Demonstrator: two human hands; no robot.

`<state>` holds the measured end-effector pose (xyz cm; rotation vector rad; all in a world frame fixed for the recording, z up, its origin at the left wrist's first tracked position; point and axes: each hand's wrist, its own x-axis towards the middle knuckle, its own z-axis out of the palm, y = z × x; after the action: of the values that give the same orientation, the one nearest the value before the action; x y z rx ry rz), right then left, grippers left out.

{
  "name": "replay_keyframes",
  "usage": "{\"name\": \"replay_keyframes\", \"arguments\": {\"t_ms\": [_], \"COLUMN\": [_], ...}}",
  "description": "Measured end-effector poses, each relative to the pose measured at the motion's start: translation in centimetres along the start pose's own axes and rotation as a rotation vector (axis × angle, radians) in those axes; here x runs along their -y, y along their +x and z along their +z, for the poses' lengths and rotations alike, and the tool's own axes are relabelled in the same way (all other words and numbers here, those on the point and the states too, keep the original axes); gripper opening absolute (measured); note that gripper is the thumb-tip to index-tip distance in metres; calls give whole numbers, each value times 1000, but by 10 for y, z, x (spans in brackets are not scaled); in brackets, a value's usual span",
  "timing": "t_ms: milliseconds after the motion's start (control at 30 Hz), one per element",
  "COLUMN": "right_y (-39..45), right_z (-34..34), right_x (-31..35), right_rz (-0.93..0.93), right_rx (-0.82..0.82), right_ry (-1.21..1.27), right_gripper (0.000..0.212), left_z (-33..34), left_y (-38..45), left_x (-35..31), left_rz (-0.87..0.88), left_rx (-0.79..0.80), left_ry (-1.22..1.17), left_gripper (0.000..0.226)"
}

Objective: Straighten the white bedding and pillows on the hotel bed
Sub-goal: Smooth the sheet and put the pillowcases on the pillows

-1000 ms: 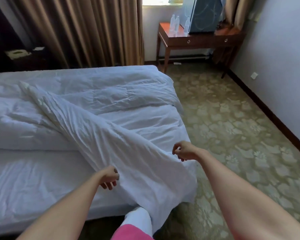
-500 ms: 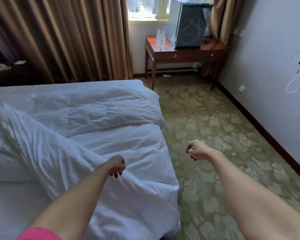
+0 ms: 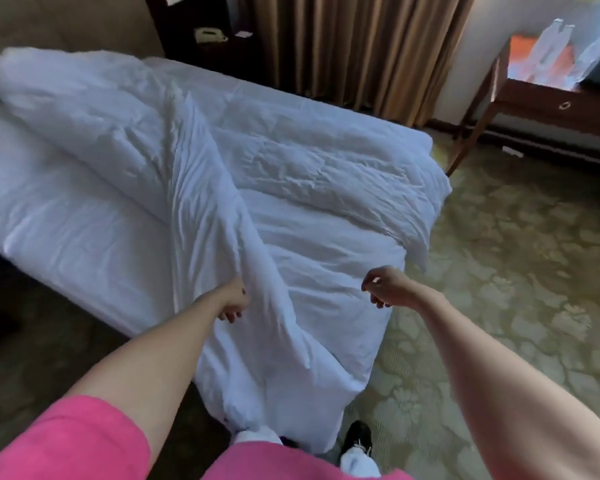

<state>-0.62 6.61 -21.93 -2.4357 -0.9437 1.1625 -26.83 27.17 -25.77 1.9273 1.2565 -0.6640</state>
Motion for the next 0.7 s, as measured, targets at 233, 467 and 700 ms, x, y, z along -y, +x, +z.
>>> {"name": "replay_keyframes", "arguments": {"t_ms": [233,467,700], "right_y": [21,29,68], "right_z": [30,104,205], "right_x": [13,42,22], "right_rz": [-152,-290,-279], "right_rx": [220,273,361], "right_ry": [-220,-274,-431], "right_gripper": [20,22,50], "left_z": [90,128,170], "left_y": [-50,-63,-7], "left_x": [45,91,129], "left_rz": [-240,-355,-336], "left_rx": [-30,-34,-177], "left_ry": [-210,-327,-445], "left_gripper": [11,12,8]}}
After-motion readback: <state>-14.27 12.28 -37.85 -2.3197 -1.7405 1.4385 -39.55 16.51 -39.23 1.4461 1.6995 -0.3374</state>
